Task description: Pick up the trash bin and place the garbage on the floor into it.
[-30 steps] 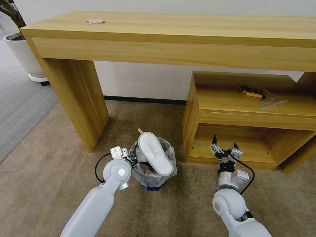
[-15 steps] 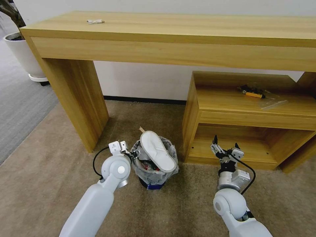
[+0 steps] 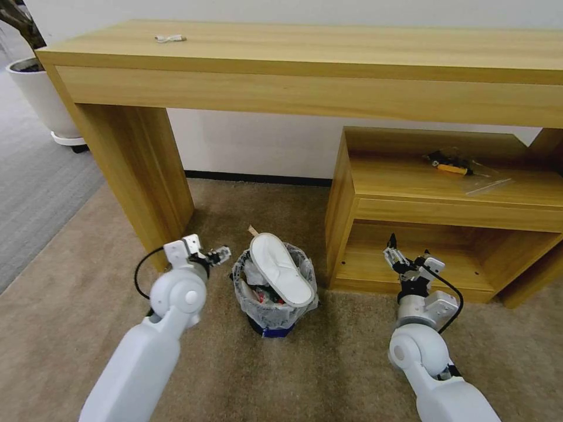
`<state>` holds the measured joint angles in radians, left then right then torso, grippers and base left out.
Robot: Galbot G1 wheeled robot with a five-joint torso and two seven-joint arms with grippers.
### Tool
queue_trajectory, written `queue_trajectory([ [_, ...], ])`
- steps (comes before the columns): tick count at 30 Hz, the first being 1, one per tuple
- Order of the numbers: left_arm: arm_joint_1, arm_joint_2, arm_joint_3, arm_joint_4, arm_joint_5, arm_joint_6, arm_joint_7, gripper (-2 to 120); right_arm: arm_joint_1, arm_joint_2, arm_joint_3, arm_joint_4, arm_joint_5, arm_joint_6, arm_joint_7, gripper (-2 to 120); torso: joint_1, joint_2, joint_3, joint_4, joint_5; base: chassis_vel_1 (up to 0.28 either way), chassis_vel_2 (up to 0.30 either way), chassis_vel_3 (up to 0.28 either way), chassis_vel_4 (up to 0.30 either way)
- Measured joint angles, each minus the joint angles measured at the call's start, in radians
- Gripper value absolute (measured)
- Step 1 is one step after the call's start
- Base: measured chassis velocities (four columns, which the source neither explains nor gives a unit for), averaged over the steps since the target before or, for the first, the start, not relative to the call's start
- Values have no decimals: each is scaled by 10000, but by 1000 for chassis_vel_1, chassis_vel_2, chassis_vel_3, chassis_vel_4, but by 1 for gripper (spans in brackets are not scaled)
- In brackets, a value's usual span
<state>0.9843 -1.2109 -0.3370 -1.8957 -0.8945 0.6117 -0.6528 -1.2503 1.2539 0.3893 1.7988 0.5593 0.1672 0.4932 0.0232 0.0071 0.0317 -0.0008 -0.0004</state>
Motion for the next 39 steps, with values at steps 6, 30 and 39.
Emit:
queue_trajectory([
  [6,500,-382,-603,-253,1194,-368,1305,98,-130,431,25,-588,-845,476,-227,100,0,0,0,0,1,0,0,0,0],
  [30,2216,-1977,-1435,-381,5405,-2309,3363,99,-633,998,-177,-1688,-3292,1813,-801,100,-2,2,-1,1,1,0,0,0,0],
  [39,2310,-2264,-1588,-217,5760,-2512,3723,99,-443,1120,-565,-2175,-3474,2062,-1060,100,-1,2,-1,1,2,0,0,0,0],
])
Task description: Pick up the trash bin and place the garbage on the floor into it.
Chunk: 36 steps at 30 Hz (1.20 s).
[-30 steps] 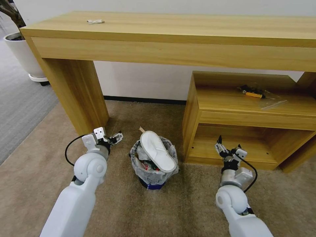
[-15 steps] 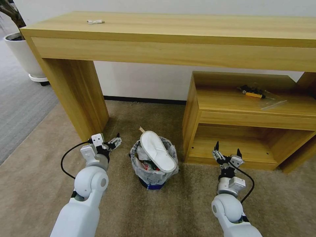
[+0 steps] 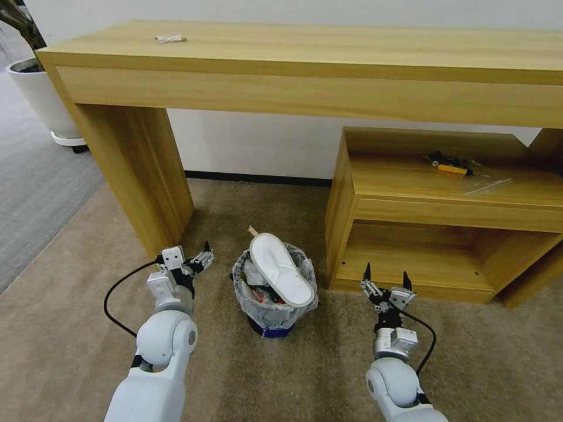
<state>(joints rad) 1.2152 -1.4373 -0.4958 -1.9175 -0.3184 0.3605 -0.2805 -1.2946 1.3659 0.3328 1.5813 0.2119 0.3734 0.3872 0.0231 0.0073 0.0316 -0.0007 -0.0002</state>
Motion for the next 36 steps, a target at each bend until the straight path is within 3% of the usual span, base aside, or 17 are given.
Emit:
queue_trajectory([
  [36,-474,-59,174,243,-192,356,-223,100,289,-129,-5,17,-54,-81,27,100,0,0,1,0,0,0,0,0,0],
])
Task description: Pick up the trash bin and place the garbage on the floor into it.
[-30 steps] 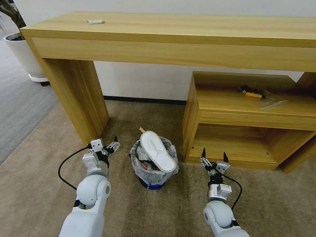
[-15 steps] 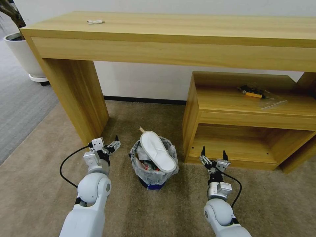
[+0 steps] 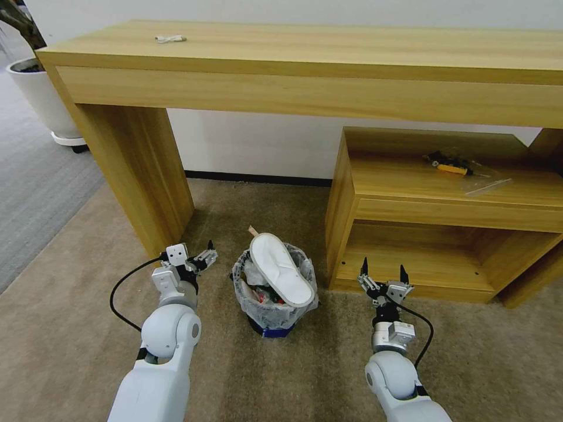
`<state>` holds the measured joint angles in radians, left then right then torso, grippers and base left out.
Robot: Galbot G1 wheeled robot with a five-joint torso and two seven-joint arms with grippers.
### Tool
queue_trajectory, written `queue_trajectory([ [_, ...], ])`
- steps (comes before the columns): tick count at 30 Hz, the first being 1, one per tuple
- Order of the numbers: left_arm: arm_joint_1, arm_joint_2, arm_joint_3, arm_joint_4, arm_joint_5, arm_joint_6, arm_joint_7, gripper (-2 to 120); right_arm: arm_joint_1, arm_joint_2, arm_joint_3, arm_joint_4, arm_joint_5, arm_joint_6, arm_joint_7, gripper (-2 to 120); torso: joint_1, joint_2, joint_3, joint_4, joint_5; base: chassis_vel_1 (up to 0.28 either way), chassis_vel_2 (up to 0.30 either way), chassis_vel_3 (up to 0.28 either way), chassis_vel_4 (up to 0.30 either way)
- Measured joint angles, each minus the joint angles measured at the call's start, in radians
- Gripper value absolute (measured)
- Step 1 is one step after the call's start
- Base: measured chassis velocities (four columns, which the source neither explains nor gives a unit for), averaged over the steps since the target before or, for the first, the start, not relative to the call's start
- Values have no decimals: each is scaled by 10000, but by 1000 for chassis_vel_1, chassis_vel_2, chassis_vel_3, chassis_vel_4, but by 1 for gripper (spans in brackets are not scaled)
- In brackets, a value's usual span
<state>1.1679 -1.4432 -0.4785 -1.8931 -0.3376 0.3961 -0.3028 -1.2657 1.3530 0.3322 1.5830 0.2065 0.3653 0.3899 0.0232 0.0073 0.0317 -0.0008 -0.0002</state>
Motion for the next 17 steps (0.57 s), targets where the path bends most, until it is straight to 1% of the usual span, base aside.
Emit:
queue_trajectory([
  [6,12,-32,12,-18,35,63,-3,100,39,-12,24,-64,-143,140,-14,100,0,0,0,0,0,0,0,0,0],
  [17,13,-130,7,-14,28,20,25,100,-78,-23,51,50,-48,69,-18,100,0,0,0,0,0,0,0,0,0],
])
